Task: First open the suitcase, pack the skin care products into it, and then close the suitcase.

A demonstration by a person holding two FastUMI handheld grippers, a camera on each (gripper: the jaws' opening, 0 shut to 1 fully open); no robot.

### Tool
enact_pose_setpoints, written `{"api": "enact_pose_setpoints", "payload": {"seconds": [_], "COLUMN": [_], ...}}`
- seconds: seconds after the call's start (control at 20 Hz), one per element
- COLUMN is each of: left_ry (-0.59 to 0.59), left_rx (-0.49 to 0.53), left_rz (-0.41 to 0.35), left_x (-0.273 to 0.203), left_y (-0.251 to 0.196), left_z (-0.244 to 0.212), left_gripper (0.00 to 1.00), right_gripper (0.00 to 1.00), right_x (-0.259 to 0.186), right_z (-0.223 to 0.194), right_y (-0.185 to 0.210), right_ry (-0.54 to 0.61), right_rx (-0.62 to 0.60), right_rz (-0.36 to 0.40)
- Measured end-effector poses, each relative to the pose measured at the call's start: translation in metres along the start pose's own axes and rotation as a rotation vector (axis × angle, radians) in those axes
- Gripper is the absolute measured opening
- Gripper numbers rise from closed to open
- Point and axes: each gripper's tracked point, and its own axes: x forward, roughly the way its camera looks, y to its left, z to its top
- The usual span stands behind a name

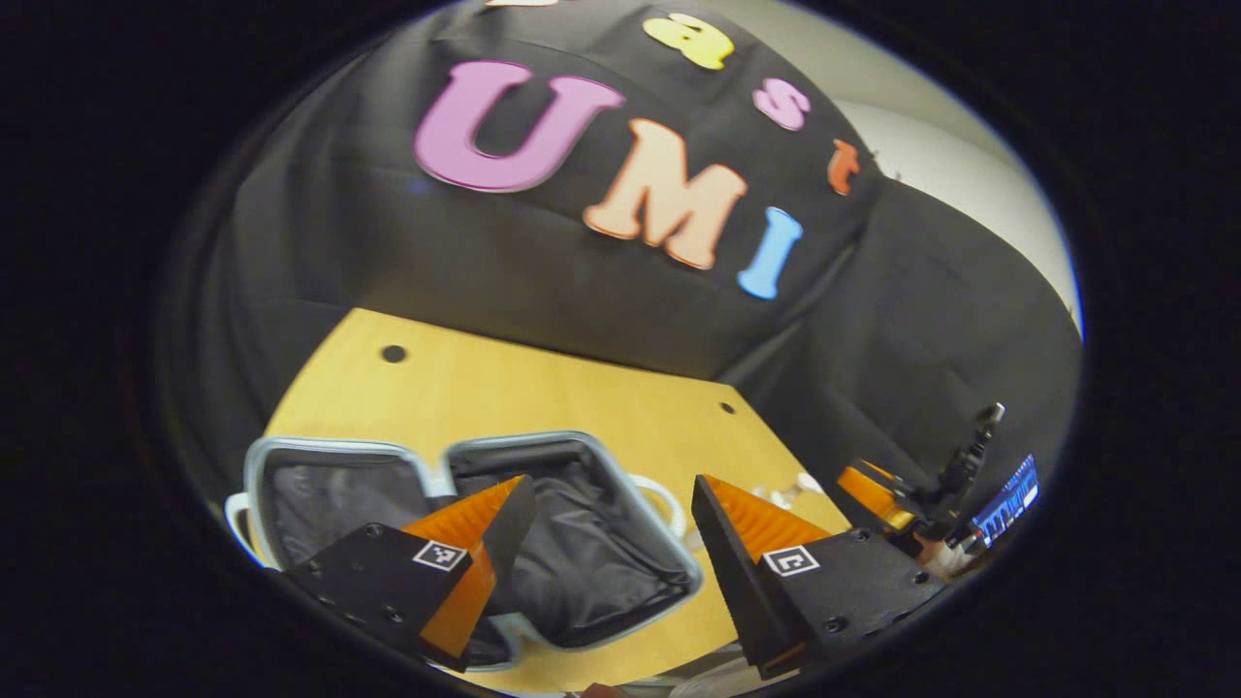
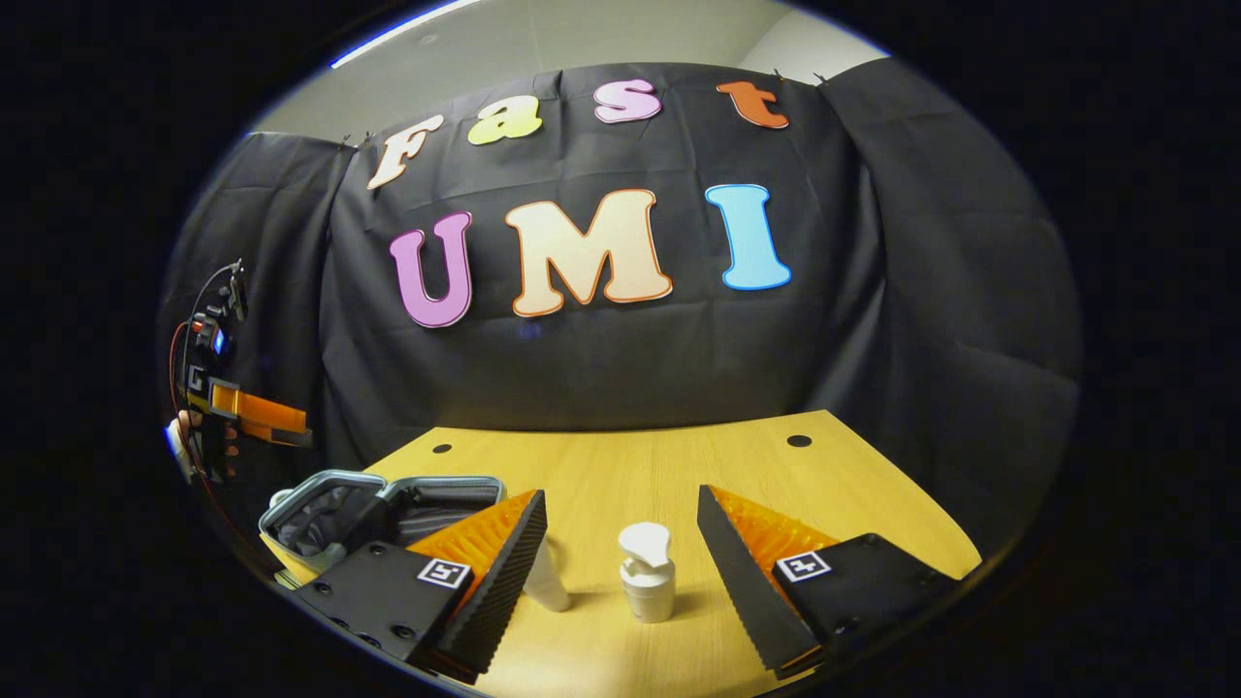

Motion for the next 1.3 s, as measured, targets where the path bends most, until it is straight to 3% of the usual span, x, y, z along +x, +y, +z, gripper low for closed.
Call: {"api": "enact_pose_setpoints", "payload": {"seconds": [0.15,0.35,0.65,0.9,1.1,1.25,1.3], "left_ry": [0.028,0.034,0.093,0.105,0.098,0.103,0.114], "left_rx": [0.026,0.036,0.075,0.039,0.014,0.009,0.011], "left_rz": [-0.087,-0.131,-0.082,0.034,0.08,0.101,0.119], "left_x": [0.039,0.085,0.153,0.186,0.205,0.215,0.213], "left_y": [-0.052,-0.097,-0.114,-0.099,-0.099,-0.099,-0.097], "left_z": [-0.028,-0.064,-0.123,-0.141,-0.148,-0.154,-0.162], "left_gripper": [0.95,0.94,0.95,0.95,0.95,0.89,0.81], "right_gripper": [0.98,0.98,0.96,0.98,0.98,0.99,0.96], "right_x": [0.007,0.022,0.044,0.051,0.066,0.072,0.074], "right_z": [-0.018,-0.051,-0.098,-0.121,-0.136,-0.146,-0.148], "right_y": [-0.01,-0.013,-0.013,-0.017,-0.017,-0.018,-0.018], "right_ry": [0.029,0.063,0.111,0.154,0.185,0.204,0.208], "right_rx": [-0.012,-0.002,0.005,-0.014,-0.001,0.003,0.002], "right_rz": [0.019,0.057,0.124,0.138,0.157,0.164,0.166]}}
